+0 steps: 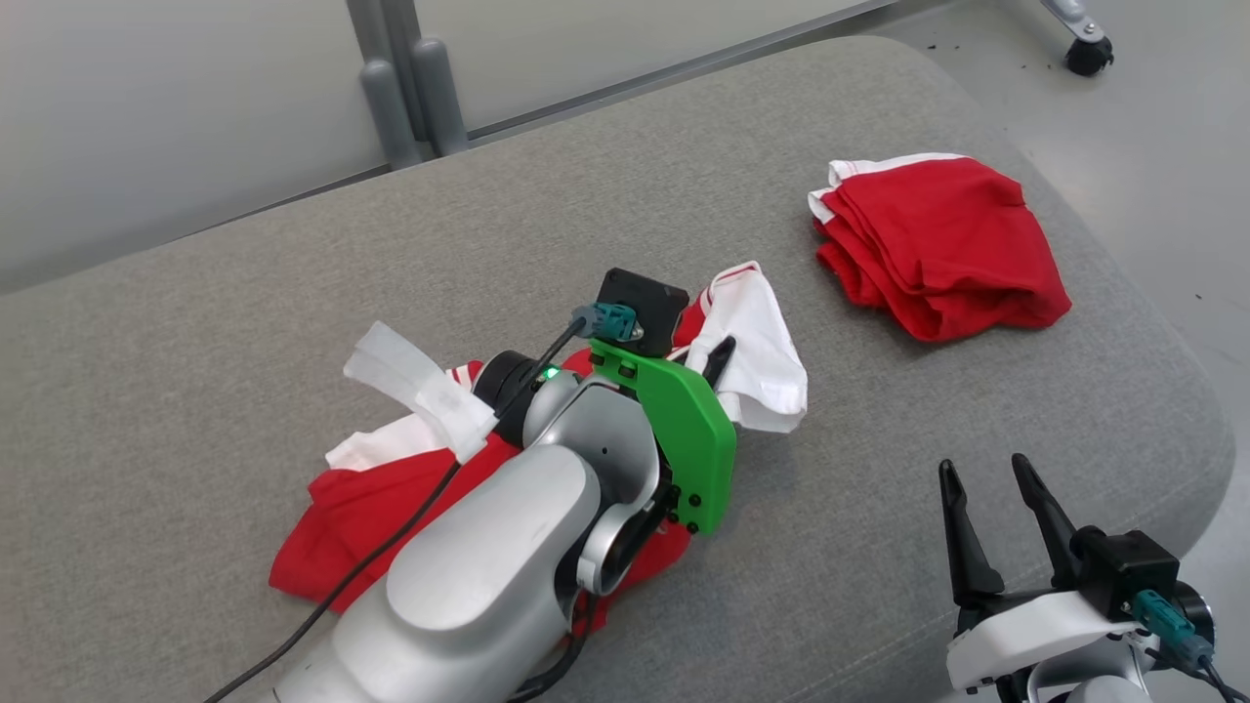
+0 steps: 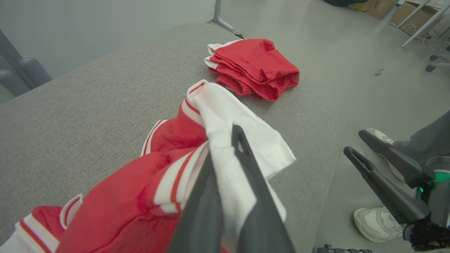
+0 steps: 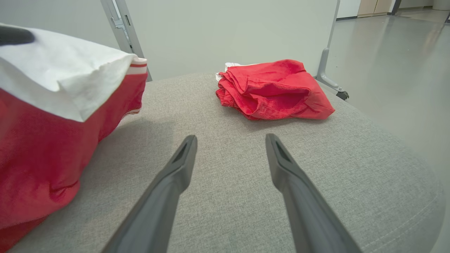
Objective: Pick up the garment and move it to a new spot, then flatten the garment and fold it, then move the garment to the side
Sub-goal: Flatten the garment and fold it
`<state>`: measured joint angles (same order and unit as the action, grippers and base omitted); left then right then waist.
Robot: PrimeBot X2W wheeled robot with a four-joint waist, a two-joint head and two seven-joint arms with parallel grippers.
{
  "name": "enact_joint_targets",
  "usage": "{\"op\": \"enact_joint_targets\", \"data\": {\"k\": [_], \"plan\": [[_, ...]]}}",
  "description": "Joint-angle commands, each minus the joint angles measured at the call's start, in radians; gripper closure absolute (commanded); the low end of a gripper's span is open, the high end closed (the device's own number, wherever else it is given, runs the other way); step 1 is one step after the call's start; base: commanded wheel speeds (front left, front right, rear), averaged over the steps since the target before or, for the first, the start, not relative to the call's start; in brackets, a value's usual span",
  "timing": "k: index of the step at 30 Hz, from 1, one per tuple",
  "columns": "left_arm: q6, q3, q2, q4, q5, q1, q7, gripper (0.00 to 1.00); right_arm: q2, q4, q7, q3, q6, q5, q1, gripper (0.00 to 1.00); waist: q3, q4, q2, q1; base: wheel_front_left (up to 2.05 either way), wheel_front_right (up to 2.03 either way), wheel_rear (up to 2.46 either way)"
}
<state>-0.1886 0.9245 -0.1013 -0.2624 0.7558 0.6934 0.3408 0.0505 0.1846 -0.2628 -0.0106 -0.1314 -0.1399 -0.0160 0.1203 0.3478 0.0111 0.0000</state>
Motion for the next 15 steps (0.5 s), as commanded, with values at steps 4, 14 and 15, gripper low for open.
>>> {"op": "enact_joint_targets", "data": {"k": [4, 14, 15], "plan": [[-0.019, -0.023, 0.037, -0.101, 0.023, 0.038, -0.076, 1.0, 0.001, 0.012, -0.003, 0.014, 0.001, -0.017, 0.013, 0.0, 0.011, 0.059, -0.0111, 0.0, 0.0, 0.0, 0.0], [-0.074, 0.106, 0.049, -0.145, 0.216, 0.012, -0.305, 1.0, 0.0, 0.034, -0.003, 0.023, 0.001, -0.036, 0.029, 0.0, 0.06, 0.104, -0.0111, 0.0, 0.0, 0.0, 0.0], [-0.059, 0.123, 0.05, -0.133, 0.262, 0.002, -0.325, 1.0, 0.001, 0.036, -0.003, 0.024, 0.001, -0.039, 0.03, 0.0, 0.064, 0.104, -0.0111, 0.0, 0.0, 0.0, 0.0]]}}
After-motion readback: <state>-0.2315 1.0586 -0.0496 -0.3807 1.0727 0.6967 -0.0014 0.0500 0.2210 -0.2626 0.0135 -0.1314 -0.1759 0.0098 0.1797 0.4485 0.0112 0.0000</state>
